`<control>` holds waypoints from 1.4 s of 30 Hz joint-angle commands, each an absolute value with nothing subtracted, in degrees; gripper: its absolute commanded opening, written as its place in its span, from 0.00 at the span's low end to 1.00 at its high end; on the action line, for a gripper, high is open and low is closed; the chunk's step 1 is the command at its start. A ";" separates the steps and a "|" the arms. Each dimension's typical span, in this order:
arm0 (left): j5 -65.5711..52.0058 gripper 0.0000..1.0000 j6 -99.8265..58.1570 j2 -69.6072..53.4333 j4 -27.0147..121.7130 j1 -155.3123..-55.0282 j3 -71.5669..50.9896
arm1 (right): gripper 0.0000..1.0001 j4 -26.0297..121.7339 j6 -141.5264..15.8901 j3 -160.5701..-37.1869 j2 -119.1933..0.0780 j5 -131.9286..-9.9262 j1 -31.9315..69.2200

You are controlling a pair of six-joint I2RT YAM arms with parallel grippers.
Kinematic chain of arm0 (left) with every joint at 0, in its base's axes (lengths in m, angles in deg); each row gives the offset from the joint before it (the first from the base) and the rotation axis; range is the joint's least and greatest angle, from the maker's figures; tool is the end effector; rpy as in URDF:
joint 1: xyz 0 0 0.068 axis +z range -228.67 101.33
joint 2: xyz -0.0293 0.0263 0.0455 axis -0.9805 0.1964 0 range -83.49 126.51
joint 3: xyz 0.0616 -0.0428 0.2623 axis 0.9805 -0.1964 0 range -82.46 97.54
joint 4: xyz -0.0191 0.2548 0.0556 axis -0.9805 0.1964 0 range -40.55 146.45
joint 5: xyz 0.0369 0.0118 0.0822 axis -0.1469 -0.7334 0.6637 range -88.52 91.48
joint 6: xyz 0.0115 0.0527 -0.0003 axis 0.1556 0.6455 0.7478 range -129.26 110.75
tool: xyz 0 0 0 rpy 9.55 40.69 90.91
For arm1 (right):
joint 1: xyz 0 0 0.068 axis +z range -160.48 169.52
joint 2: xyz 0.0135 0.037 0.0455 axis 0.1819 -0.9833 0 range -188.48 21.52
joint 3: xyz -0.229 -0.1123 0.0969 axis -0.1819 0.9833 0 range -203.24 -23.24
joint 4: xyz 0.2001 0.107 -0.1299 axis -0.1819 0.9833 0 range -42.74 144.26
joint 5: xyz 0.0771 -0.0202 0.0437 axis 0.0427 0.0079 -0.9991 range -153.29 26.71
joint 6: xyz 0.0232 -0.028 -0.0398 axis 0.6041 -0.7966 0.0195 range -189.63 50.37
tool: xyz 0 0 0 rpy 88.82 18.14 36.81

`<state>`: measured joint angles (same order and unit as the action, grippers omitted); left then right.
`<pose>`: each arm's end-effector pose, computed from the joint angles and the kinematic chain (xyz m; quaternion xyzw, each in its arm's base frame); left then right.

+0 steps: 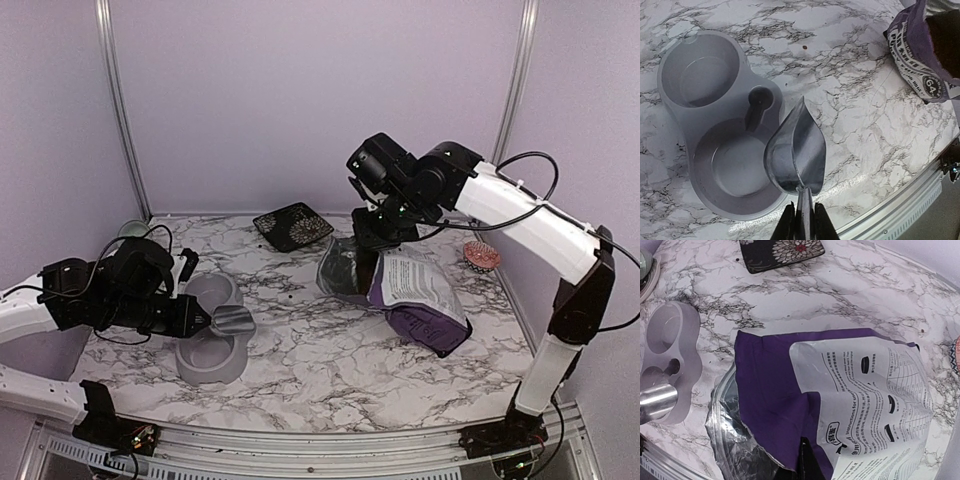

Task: Serve the pet food
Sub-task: Adjust the pet food bag at the center of the board, then insert the spatula into the pet food bag.

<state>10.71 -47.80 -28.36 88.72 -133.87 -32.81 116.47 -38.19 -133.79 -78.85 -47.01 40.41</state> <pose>0.1167 -0.1579 0.2896 0.1026 0.9148 -0.2291 0.3163 0.2308 0.2682 0.3829 -0.1239 0.9467 0.0713 0.2887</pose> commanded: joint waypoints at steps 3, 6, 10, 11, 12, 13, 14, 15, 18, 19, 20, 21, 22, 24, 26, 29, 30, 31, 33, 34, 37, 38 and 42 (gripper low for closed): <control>7.09 0.00 -47.10 -30.72 89.81 -134.09 -27.29 | 0.00 111.04 -35.05 -136.77 -81.20 -49.19 45.77; 5.71 0.00 -47.23 -31.38 89.65 -134.05 -26.02 | 0.00 110.17 -34.85 -135.96 -81.25 -49.48 46.76; 3.91 0.00 -46.90 -32.34 88.85 -134.13 -24.65 | 0.00 108.81 -34.12 -132.74 -81.48 -50.35 48.70; 3.09 0.00 -46.77 -32.60 88.29 -134.12 -24.67 | 0.00 108.21 -33.71 -131.52 -81.25 -50.43 49.20; 2.01 0.00 -46.71 -32.84 87.62 -134.06 -24.82 | 0.00 107.26 -33.35 -130.01 -80.88 -50.64 49.70; 1.01 0.00 -46.74 -32.93 86.93 -134.10 -24.95 | 0.00 106.15 -33.10 -128.44 -80.38 -50.89 50.12; 0.02 0.00 -46.66 -32.95 86.37 -134.13 -25.16 | 0.00 105.08 -32.81 -126.61 -79.89 -51.16 50.54; -1.15 0.00 -46.53 -32.88 85.80 -134.11 -25.46 | 0.00 103.89 -32.60 -124.63 -79.31 -51.58 51.11; -4.23 0.00 -45.85 -33.16 83.37 -134.08 -27.16 | 0.00 101.22 -32.08 -119.18 -77.60 -52.44 52.20; -4.93 0.00 -45.84 -33.28 82.12 -134.12 -27.84 | 0.00 100.40 -31.91 -117.73 -77.09 -52.56 52.43; -5.67 0.00 -45.84 -33.45 81.01 -134.13 -28.52 | 0.00 99.78 -31.85 -116.52 -76.67 -52.67 52.51; -6.57 0.00 -45.94 -33.67 79.56 -134.09 -29.30 | 0.00 99.03 -31.81 -115.25 -76.25 -52.73 52.60; -7.34 0.00 -46.26 -33.85 78.15 -134.06 -30.08 | 0.00 98.54 -31.82 -114.34 -75.95 -52.86 52.62; -9.34 0.00 -47.03 -33.98 74.97 -134.15 -31.64 | 0.00 97.89 -32.11 -113.26 -75.47 -53.29 52.72; -11.30 0.00 -47.38 -33.94 72.74 -134.18 -33.30 | 0.00 97.87 -32.48 -113.19 -75.36 -53.35 52.79; -12.78 0.00 -47.31 -33.84 70.66 -134.55 -34.91 | 0.00 98.23 -32.99 -113.50 -75.33 -52.65 52.80; -12.84 0.00 -47.31 -33.89 70.21 -134.62 -35.43 | 0.00 97.96 -33.31 -113.46 -75.27 -52.45 52.86; -12.85 0.00 -47.38 -33.97 69.61 -134.65 -36.08 | 0.00 97.46 -33.60 -113.28 -75.17 -52.26 52.88; -12.77 0.00 -47.83 -34.21 68.04 -134.67 -37.55 | 0.00 96.15 -34.03 -112.76 -75.14 -52.19 52.88; -12.76 0.00 -48.18 -34.27 67.01 -134.71 -38.34 | 0.00 95.08 -34.38 -112.35 -75.20 -52.44 52.95; -12.19 0.00 -48.94 -33.89 64.83 -134.73 -40.09 | 0.00 92.96 -34.70 -109.98 -75.77 -52.50 52.98; -11.59 0.00 -49.12 -33.72 64.33 -134.74 -40.17 | 0.00 92.70 -34.49 -109.16 -76.18 -52.52 52.97; -10.54 0.00 -49.51 -33.57 63.08 -134.72 -43.12 | 0.00 91.02 -33.92 -105.86 -77.66 -54.25 53.05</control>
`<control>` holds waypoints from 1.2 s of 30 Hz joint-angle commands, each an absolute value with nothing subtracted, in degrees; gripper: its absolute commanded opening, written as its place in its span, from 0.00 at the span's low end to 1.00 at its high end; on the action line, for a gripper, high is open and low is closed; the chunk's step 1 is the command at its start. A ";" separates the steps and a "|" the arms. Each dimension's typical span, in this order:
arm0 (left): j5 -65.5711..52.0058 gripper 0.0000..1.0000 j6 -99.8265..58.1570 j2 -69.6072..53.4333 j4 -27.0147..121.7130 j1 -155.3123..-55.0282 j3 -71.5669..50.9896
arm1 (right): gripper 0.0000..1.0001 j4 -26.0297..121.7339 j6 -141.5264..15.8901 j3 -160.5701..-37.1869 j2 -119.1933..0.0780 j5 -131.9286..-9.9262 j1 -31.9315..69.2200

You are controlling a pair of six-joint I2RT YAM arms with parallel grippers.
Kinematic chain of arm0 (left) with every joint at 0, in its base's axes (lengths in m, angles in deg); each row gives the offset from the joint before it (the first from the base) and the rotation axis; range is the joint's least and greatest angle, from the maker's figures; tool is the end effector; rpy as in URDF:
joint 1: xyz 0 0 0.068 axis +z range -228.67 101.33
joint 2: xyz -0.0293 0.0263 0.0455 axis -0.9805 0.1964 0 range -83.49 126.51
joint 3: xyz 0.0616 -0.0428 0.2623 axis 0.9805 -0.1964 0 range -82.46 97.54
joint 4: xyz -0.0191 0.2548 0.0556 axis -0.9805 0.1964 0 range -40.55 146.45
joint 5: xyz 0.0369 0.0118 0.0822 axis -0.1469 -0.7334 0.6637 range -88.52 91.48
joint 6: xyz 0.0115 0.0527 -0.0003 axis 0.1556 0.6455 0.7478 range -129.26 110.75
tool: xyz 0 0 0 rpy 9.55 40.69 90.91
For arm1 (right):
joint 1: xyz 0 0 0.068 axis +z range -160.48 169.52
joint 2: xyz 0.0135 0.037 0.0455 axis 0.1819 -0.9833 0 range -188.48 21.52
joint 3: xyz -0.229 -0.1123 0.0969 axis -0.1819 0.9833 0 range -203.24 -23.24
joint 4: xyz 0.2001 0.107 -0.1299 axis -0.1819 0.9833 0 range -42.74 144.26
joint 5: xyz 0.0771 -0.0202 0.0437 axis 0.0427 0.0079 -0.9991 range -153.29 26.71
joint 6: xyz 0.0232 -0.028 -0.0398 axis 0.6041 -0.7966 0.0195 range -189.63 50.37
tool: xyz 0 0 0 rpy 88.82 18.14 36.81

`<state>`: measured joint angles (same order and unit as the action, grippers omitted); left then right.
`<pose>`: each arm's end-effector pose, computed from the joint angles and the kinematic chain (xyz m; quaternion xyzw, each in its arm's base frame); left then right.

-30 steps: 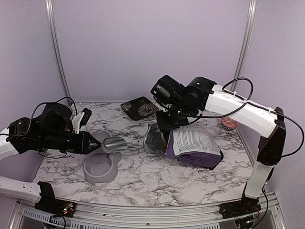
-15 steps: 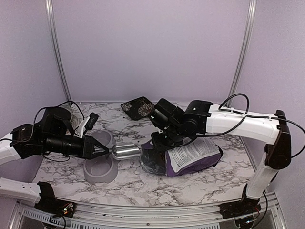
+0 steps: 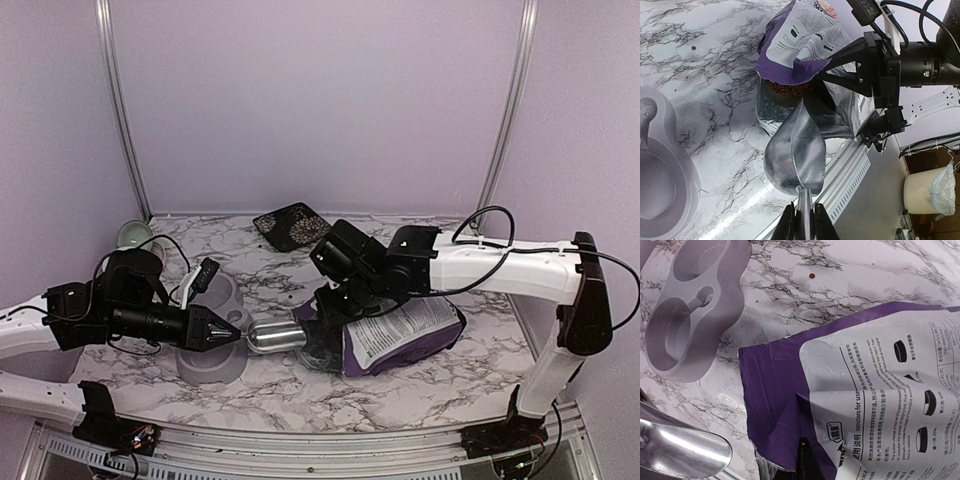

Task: Serve the pet food
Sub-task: Insert the spatula into the pet food bag.

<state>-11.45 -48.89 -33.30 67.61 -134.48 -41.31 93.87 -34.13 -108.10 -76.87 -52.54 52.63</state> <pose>0.1053 -0.1692 0.2874 0.1774 0.8314 -0.4477 0.2771 0.1709 0.3226 0.2813 -0.2061 0.9400 0.1355 0.2357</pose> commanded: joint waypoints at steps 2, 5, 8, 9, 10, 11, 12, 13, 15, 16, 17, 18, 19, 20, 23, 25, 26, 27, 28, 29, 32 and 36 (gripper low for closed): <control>-10.24 0.00 -49.43 -33.43 62.84 -134.70 -44.01 | 0.00 90.41 -33.63 -104.95 -78.30 -54.63 53.23; -10.18 0.00 -49.29 -33.18 62.47 -134.72 -45.12 | 0.00 90.09 -33.22 -104.61 -79.39 -55.04 53.77; -10.05 0.00 -49.25 -32.88 62.10 -134.70 -46.07 | 0.00 89.44 -32.94 -104.55 -80.63 -55.65 54.34; -9.96 0.00 -49.25 -32.79 62.00 -134.74 -46.33 | 0.00 89.18 -32.78 -104.55 -81.03 -55.72 54.41; -9.95 0.00 -49.18 -32.70 61.94 -134.73 -46.60 | 0.00 88.80 -32.61 -104.30 -81.38 -55.87 54.54; -9.97 0.00 -49.17 -32.63 61.91 -134.68 -46.80 | 0.00 88.42 -32.41 -104.07 -81.61 -56.09 54.67; -9.88 0.00 -49.16 -32.65 61.89 -134.73 -47.05 | 0.00 88.13 -32.25 -103.95 -81.81 -56.15 54.77; -9.81 0.00 -49.16 -32.69 61.82 -134.74 -47.30 | 0.00 87.94 -32.20 -103.86 -82.09 -56.21 54.84; -9.73 0.00 -49.16 -32.78 61.70 -134.71 -47.74 | 0.00 88.00 -32.10 -103.89 -82.34 -56.18 54.91; -9.69 0.00 -49.20 -32.86 61.56 -134.70 -47.97 | 0.00 88.15 -32.10 -104.12 -82.40 -56.15 54.93; -9.68 0.00 -49.24 -32.87 61.47 -134.72 -48.14 | 0.00 88.39 -32.10 -104.39 -82.32 -56.02 55.00; -9.75 0.00 -49.24 -32.82 61.37 -134.72 -48.32 | 0.00 88.72 -32.17 -104.69 -82.31 -55.85 55.00; -9.77 0.00 -49.26 -32.82 61.34 -134.70 -48.46 | 0.00 89.12 -32.25 -105.03 -82.13 -55.52 55.00; -9.86 0.00 -49.25 -32.78 61.25 -134.74 -48.59 | 0.00 89.70 -32.28 -105.72 -81.95 -55.07 55.00; -9.88 0.00 -49.16 -32.78 60.69 -134.82 -49.07 | 0.00 90.88 -32.57 -107.00 -80.79 -53.25 55.00; -9.86 0.00 -49.07 -32.78 60.13 -134.83 -49.52 | 0.00 90.94 -32.84 -107.18 -80.08 -52.48 54.95; -9.86 0.00 -49.07 -32.71 59.69 -134.83 -49.77 | 0.00 90.81 -32.95 -107.06 -80.00 -52.32 54.99; -9.96 0.00 -49.11 -32.63 59.13 -134.79 -49.98 | 0.00 90.77 -32.99 -106.93 -80.00 -52.23 55.00; -10.14 0.00 -49.15 -32.50 58.42 -134.86 -50.21 | 0.00 90.92 -33.03 -106.93 -80.11 -52.33 55.00; -10.27 0.00 -49.16 -32.32 57.77 -134.91 -50.47 | 0.00 90.85 -32.91 -106.93 -80.02 -52.50 54.97; -10.30 0.00 -49.24 -31.44 55.53 -135.24 -51.54 | 0.00 90.43 -32.72 -106.45 -79.01 -52.09 55.02; -10.39 0.00 -49.58 -29.55 50.84 -135.60 -53.19 | 0.00 90.80 -32.55 -106.23 -77.00 -48.78 55.00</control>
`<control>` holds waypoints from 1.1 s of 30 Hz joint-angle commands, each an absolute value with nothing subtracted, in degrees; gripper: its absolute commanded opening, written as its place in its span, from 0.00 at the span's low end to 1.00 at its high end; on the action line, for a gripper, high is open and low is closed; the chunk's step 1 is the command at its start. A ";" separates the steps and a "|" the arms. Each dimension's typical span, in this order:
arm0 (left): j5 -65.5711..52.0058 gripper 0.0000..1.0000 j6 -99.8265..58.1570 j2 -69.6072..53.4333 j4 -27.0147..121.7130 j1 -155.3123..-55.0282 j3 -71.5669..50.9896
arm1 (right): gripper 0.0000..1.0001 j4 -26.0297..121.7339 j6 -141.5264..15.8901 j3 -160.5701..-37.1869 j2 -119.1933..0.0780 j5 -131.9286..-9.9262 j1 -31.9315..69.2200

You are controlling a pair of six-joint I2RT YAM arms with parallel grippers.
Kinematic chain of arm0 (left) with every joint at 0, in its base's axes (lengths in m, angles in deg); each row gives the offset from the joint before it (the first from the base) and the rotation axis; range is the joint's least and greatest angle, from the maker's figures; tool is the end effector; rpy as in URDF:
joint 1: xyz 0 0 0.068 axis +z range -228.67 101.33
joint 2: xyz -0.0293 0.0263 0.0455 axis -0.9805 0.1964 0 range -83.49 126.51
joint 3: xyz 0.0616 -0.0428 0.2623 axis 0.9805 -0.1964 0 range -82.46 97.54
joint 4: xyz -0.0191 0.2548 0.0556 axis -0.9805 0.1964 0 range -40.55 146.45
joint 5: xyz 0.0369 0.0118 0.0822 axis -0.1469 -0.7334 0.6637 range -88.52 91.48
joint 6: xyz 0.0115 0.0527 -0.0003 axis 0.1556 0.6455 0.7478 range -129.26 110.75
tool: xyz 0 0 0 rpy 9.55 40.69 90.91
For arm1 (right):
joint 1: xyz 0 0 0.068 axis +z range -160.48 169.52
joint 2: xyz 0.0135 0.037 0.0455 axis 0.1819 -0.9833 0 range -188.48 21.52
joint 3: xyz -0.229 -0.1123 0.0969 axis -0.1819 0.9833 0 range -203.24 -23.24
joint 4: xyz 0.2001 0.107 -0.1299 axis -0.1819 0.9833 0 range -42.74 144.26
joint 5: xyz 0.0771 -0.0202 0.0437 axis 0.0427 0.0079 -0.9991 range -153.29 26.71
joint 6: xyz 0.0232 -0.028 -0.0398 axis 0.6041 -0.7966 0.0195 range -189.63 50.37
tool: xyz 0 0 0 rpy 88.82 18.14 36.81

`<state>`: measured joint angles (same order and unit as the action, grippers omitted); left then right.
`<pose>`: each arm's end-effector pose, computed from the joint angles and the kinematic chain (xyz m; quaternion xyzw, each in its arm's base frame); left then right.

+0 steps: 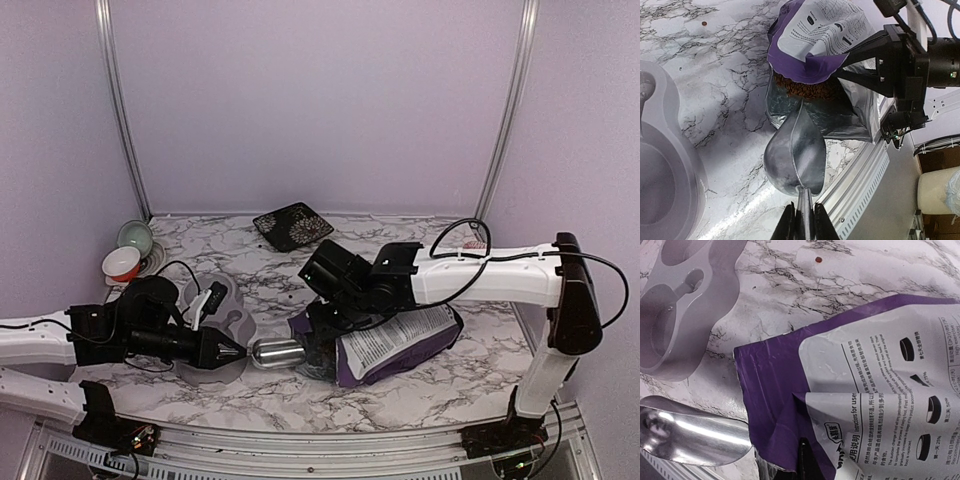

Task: Serve the pet food
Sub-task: Insert the spatula into the pet food bag.

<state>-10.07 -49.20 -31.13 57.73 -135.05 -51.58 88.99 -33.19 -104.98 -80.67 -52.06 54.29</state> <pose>0.1066 -0.1732 0.2346 0.1729 0.8445 -0.4300 0.2682 0.1669 0.3382 0.2459 -0.2136 0.9424 0.1246 0.2251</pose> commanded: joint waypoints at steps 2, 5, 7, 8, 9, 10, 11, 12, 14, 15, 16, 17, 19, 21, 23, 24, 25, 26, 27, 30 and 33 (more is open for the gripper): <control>-10.30 0.00 -49.76 -28.41 49.04 -135.86 -53.52 | 0.00 90.64 -32.11 -104.85 -75.62 -46.77 55.00; -10.14 0.00 -49.86 -26.72 46.49 -136.08 -53.95 | 0.00 89.06 -32.73 -102.16 -73.84 -46.01 55.00; -10.12 0.00 -49.71 -25.08 45.21 -136.14 -53.98 | 0.00 88.92 -32.84 -100.85 -73.27 -45.67 55.00; -10.17 0.00 -49.49 -24.32 44.79 -136.18 -53.92 | 0.00 88.96 -33.00 -100.46 -73.09 -45.54 55.00; -10.21 0.00 -49.38 -23.62 44.31 -136.30 -53.75 | 0.00 89.12 -33.25 -100.12 -72.93 -45.53 55.00; -10.21 0.00 -49.20 -22.97 43.84 -136.39 -53.58 | 0.00 89.24 -33.55 -99.69 -72.76 -45.37 55.00; -10.21 0.00 -49.10 -22.36 43.38 -136.40 -53.43 | 0.00 89.14 -33.88 -99.14 -72.28 -45.15 54.98; -10.29 0.00 -49.07 -21.80 42.85 -136.48 -53.37 | 0.00 88.79 -34.13 -98.57 -71.74 -44.98 55.00; -10.47 0.00 -49.09 -20.87 40.79 -136.59 -53.29 | 0.00 87.77 -34.93 -97.52 -70.80 -44.56 54.99; -10.52 0.00 -49.19 -20.38 39.82 -136.66 -53.30 | 0.00 87.22 -35.57 -97.29 -70.50 -44.61 55.00; -10.60 0.00 -49.24 -19.89 39.19 -136.64 -53.22 | 0.00 86.73 -36.15 -97.34 -70.38 -44.58 54.95; -10.64 0.00 -49.24 -19.29 38.84 -136.67 -53.05 | 0.00 86.58 -36.70 -97.48 -70.40 -44.58 54.99; -10.57 0.00 -49.12 -18.18 38.52 -136.87 -52.57 | 0.00 86.40 -37.53 -98.09 -70.75 -44.76 55.00; -10.57 0.00 -49.15 -17.29 38.22 -137.15 -52.02 | 0.00 86.10 -38.04 -98.62 -71.05 -44.83 55.02; -10.52 0.00 -49.08 -16.59 38.20 -137.58 -51.41 | 0.00 85.93 -37.96 -98.85 -71.51 -44.96 54.97; -10.18 0.00 -49.07 -16.24 38.19 -137.80 -51.17 | 0.00 85.92 -37.84 -99.18 -71.80 -44.98 54.99; -9.77 0.00 -49.11 -16.00 38.11 -138.02 -50.97 | 0.00 85.85 -37.71 -99.32 -72.08 -44.99 55.00; -9.17 0.00 -49.22 -15.74 38.11 -138.20 -50.85 | 0.00 85.72 -37.65 -99.57 -72.42 -44.94 55.00; -8.36 0.00 -49.35 -15.49 38.04 -138.40 -50.82 | 0.00 85.49 -37.64 -99.54 -72.69 -45.08 55.02; -6.01 0.00 -49.80 -14.14 37.82 -138.77 -50.29 | 0.00 85.07 -37.43 -99.78 -73.38 -45.28 54.99; -3.79 0.00 -51.05 -12.24 37.75 -138.82 -49.51 | 0.00 84.96 -37.00 -99.69 -73.57 -45.16 55.00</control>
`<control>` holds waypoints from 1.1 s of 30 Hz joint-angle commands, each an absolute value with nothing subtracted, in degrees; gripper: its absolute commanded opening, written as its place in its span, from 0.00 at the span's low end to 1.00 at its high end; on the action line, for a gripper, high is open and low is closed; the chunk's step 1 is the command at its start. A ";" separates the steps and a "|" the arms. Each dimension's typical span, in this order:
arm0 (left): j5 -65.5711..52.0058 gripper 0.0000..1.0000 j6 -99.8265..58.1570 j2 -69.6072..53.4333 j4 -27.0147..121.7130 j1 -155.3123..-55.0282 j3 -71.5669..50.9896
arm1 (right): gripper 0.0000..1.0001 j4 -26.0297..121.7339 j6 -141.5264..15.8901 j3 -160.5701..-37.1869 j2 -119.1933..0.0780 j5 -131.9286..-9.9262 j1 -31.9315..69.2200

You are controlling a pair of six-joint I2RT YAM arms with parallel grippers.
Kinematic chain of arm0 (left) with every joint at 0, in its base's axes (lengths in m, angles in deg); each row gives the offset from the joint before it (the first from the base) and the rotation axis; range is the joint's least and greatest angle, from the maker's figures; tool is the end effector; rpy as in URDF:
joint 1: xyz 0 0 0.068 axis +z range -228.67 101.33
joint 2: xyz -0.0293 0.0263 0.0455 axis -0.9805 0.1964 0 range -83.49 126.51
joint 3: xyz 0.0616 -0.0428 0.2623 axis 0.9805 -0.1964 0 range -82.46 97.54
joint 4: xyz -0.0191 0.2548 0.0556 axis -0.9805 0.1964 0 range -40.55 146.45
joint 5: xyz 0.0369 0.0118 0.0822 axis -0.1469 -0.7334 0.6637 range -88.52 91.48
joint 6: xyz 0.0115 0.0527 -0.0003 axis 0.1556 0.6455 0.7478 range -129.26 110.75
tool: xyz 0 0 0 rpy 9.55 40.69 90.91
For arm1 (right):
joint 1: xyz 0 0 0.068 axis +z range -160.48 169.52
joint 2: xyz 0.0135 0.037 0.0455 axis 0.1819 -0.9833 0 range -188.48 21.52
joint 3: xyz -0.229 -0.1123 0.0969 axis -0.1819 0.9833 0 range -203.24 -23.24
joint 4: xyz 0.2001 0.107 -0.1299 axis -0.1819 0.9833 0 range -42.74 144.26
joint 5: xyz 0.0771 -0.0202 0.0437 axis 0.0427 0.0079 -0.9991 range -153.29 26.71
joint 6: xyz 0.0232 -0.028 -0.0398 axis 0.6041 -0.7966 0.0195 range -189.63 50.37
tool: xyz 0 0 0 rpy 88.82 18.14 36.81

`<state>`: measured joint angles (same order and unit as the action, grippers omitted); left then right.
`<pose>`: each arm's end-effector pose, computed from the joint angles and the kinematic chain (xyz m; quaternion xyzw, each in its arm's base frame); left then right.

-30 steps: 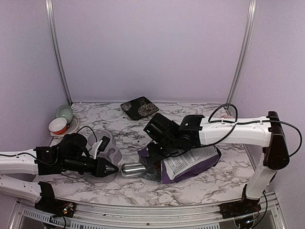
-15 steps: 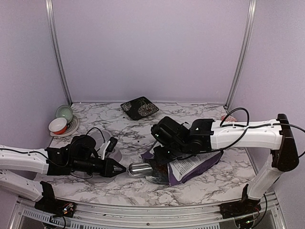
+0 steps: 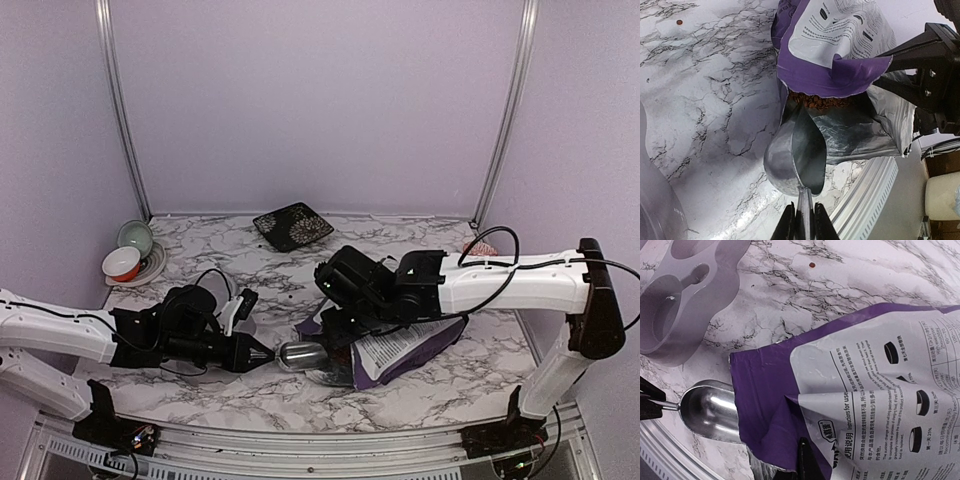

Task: Serve the pet food
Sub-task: Insert the spatula into the pet food bag.

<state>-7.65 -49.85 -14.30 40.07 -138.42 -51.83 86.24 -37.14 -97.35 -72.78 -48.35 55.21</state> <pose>0.1213 -0.2193 0.2012 0.1827 0.8410 -0.4315 0.2704 0.1507 0.3116 0.2555 -0.2400 0.9259 0.1171 0.2672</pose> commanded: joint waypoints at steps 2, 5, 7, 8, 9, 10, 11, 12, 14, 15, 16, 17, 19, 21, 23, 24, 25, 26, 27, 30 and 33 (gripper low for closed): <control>-2.79 0.00 -51.51 -10.71 37.63 -139.14 -48.85 | 0.00 84.96 -36.55 -99.62 -73.50 -44.88 55.04; -1.48 0.00 -51.91 -8.68 37.44 -140.11 -47.77 | 0.00 84.51 -35.54 -99.37 -73.11 -44.36 55.00; -0.67 0.00 -52.52 -7.34 37.45 -140.70 -47.05 | 0.00 84.18 -34.84 -99.27 -72.90 -44.01 55.00; -0.06 0.00 -53.21 -6.85 37.45 -140.93 -46.78 | 0.00 84.10 -34.66 -99.31 -72.87 -43.82 55.00; 0.80 0.00 -53.81 -6.29 37.47 -141.04 -46.59 | 0.00 84.04 -34.42 -99.34 -72.96 -43.64 54.97; 1.79 0.00 -54.50 -5.77 37.70 -141.33 -46.33 | 0.00 84.00 -34.32 -99.41 -73.00 -43.49 54.95; 2.71 0.00 -55.04 -5.19 38.09 -141.62 -45.97 | 0.00 84.00 -34.24 -99.46 -73.09 -43.32 54.99; 3.64 0.00 -55.64 -4.61 38.63 -141.95 -45.58 | 0.00 84.07 -34.22 -99.59 -73.17 -43.31 55.00; 5.34 0.00 -56.11 -3.66 39.15 -142.52 -44.82 | 0.00 84.21 -34.15 -99.69 -73.30 -43.31 54.98; 5.81 0.00 -56.23 -3.14 39.11 -142.87 -44.57 | 0.00 84.23 -34.13 -99.60 -73.35 -43.30 55.05; 6.04 0.00 -56.32 -2.77 39.21 -143.14 -44.39 | 0.00 84.32 -34.13 -99.55 -73.32 -43.25 55.00; 6.29 0.00 -56.44 -2.34 39.17 -143.39 -44.14 | 0.00 84.39 -34.17 -99.44 -73.37 -43.26 55.00; 6.63 0.00 -56.62 -1.67 39.30 -143.80 -43.63 | 0.00 84.58 -34.21 -99.38 -73.31 -43.18 54.98; 7.09 0.00 -56.56 -0.99 39.97 -144.25 -42.87 | 0.00 84.77 -34.29 -99.41 -73.33 -43.02 55.04; 7.94 0.00 -56.54 -0.38 40.97 -144.72 -41.92 | 0.00 84.87 -34.30 -99.47 -73.31 -42.94 55.00; 8.24 0.00 -56.58 -0.09 41.23 -144.90 -41.55 | 0.00 84.81 -34.30 -99.48 -73.31 -42.84 55.06; 8.41 0.00 -56.60 0.17 41.31 -145.08 -41.32 | 0.00 84.72 -34.30 -99.50 -73.35 -42.89 55.00; 8.46 0.00 -56.75 0.44 41.30 -145.19 -41.25 | 0.00 84.66 -34.30 -99.45 -73.32 -42.87 55.00; 8.50 0.00 -56.92 0.71 41.32 -145.28 -41.10 | 0.00 84.55 -34.38 -99.42 -73.39 -42.88 54.97; 8.61 0.00 -57.24 1.46 41.37 -145.58 -40.72 | 0.00 84.60 -34.39 -99.58 -73.57 -42.98 54.99; 9.01 0.00 -57.24 1.84 41.37 -145.98 -40.71 | 0.00 84.70 -34.44 -99.62 -73.66 -43.03 55.00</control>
<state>6.69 -56.85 0.73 38.80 -145.48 -41.90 85.34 -35.35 -97.35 -73.30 -47.08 55.30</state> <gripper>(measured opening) 0.113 0.005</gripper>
